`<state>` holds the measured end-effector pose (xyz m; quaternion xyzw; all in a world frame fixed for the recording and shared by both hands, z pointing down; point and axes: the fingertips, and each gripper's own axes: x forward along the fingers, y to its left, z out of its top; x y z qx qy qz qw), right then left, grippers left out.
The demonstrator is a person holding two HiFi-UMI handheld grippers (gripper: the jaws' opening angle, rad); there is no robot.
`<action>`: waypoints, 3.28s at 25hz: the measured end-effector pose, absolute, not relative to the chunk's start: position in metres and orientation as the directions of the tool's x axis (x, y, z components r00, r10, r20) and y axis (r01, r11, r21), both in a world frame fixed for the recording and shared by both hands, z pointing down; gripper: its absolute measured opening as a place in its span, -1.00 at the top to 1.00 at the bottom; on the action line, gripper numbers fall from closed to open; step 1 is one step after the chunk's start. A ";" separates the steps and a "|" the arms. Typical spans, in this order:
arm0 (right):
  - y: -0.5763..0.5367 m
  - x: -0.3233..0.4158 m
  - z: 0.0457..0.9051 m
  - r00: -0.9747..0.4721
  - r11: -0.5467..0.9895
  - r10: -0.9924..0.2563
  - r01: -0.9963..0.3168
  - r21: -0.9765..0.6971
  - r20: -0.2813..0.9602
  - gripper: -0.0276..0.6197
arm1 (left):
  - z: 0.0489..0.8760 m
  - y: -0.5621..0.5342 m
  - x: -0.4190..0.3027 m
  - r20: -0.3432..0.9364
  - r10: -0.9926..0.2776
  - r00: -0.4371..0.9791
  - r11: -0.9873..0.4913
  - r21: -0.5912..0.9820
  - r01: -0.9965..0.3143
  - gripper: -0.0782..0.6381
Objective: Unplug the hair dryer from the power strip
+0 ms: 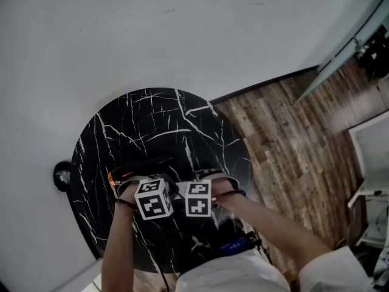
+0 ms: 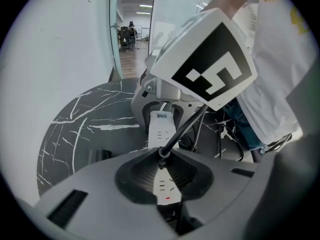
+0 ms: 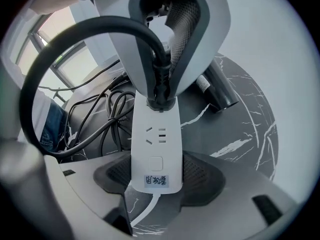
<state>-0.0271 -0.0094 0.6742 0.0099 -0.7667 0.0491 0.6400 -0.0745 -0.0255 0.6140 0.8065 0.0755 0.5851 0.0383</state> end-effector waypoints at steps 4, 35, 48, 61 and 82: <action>-0.009 -0.027 0.673 -0.191 0.996 0.041 -0.071 -0.056 0.981 0.09 | 0.614 -0.028 -0.075 0.900 0.228 0.372 -0.969 0.248 -0.006 0.65; -0.009 -0.025 0.673 -0.193 0.994 0.048 -0.091 -0.066 0.980 0.09 | 0.608 -0.017 -0.082 0.924 0.158 0.348 -0.987 0.162 0.018 0.66; -0.009 -0.026 0.674 -0.209 0.993 0.048 -0.093 -0.069 0.977 0.09 | 0.614 -0.017 -0.085 0.909 0.144 0.390 -0.982 0.180 -0.055 0.66; -0.012 -0.021 0.671 -0.308 0.981 -0.014 -0.188 -0.047 0.951 0.08 | 0.619 -0.020 -0.085 0.919 0.142 0.367 -0.976 0.192 -0.104 0.66; -0.033 0.008 0.601 -0.583 0.823 -0.335 -0.564 -0.072 0.741 -0.02 | 0.617 -0.016 -0.087 0.947 0.140 0.290 -0.974 0.184 -0.131 0.66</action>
